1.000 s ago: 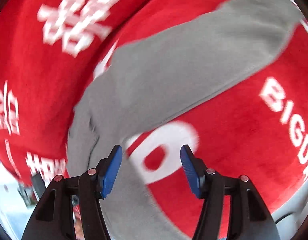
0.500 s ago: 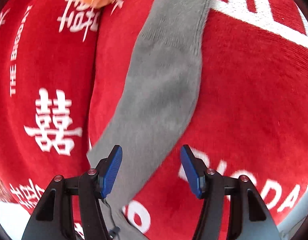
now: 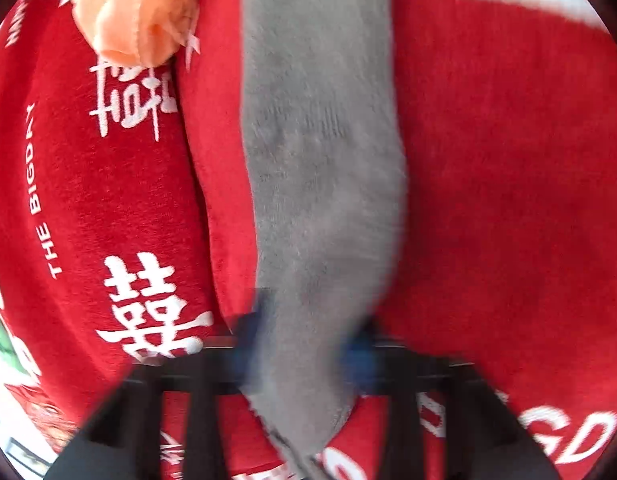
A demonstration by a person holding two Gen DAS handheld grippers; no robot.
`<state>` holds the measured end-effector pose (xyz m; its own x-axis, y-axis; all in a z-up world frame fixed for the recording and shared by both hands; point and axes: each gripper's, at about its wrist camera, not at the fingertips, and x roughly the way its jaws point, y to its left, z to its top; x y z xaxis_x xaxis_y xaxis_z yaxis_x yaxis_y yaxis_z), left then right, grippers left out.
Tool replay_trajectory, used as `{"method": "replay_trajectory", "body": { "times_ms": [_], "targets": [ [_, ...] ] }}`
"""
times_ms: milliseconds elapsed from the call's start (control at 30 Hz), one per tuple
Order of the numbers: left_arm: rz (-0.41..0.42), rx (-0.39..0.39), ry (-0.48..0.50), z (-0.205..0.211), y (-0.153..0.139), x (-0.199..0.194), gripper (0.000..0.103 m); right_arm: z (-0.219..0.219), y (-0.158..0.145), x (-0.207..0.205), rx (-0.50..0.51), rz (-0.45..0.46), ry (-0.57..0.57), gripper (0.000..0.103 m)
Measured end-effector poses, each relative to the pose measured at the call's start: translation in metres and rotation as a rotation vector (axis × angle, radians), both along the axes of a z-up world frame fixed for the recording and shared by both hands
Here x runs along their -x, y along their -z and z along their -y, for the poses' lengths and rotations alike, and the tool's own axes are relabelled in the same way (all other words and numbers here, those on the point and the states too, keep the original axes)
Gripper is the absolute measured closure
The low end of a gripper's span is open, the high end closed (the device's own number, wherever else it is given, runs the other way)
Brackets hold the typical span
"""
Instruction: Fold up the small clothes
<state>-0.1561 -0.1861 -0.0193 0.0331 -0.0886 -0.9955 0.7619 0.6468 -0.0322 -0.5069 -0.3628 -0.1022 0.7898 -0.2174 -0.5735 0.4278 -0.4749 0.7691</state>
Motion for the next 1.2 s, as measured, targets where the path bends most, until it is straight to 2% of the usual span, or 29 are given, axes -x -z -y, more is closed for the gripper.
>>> {"method": "replay_trajectory", "body": {
  "times_ms": [133,333,500,700,800,900,1000,1067,1100,1133,1167,1200],
  "targets": [
    [0.003,0.002,-0.009,-0.01,-0.001,-0.019,0.001,-0.001,-0.017,-0.021,0.073,0.071,-0.049,0.096],
    [0.024,0.008,-0.027,-0.03,-0.008,-0.033,0.001,-0.005,-0.064,-0.086,0.201,0.231,-0.221,0.096],
    [0.03,0.015,-0.06,-0.057,-0.01,-0.049,0.001,-0.022,-0.106,-0.171,0.304,0.283,-0.443,0.096],
    [0.046,0.017,-0.132,-0.1,-0.016,-0.077,0.001,-0.075,-0.134,-0.282,0.398,0.257,-0.763,0.096],
    [0.053,0.013,-0.185,-0.126,-0.017,-0.094,0.001,-0.11,-0.129,-0.326,0.407,0.214,-0.905,0.095],
    [0.069,0.006,-0.232,-0.153,-0.018,-0.11,0.001,-0.15,-0.107,-0.366,0.385,0.124,-1.046,0.095],
    [0.08,-0.011,-0.276,-0.178,-0.014,-0.121,0.001,-0.18,-0.066,-0.385,0.287,0.022,-1.113,0.092],
    [0.082,-0.022,-0.308,-0.192,-0.008,-0.126,0.001,-0.188,-0.046,-0.386,0.222,-0.046,-1.112,0.092],
    [0.082,-0.028,-0.324,-0.201,-0.006,-0.129,0.001,-0.188,-0.039,-0.385,0.196,-0.071,-1.096,0.089],
    [0.081,-0.031,-0.338,-0.208,-0.004,-0.131,0.001,-0.189,-0.035,-0.38,0.174,-0.086,-1.071,0.078],
    [0.08,-0.033,-0.347,-0.209,-0.002,-0.133,0.001,-0.189,-0.034,-0.373,0.156,-0.074,-1.027,0.071],
    [0.08,-0.035,-0.356,-0.215,-0.001,-0.135,0.001,-0.189,-0.036,-0.366,0.15,-0.057,-0.989,0.059]
  ]
}}
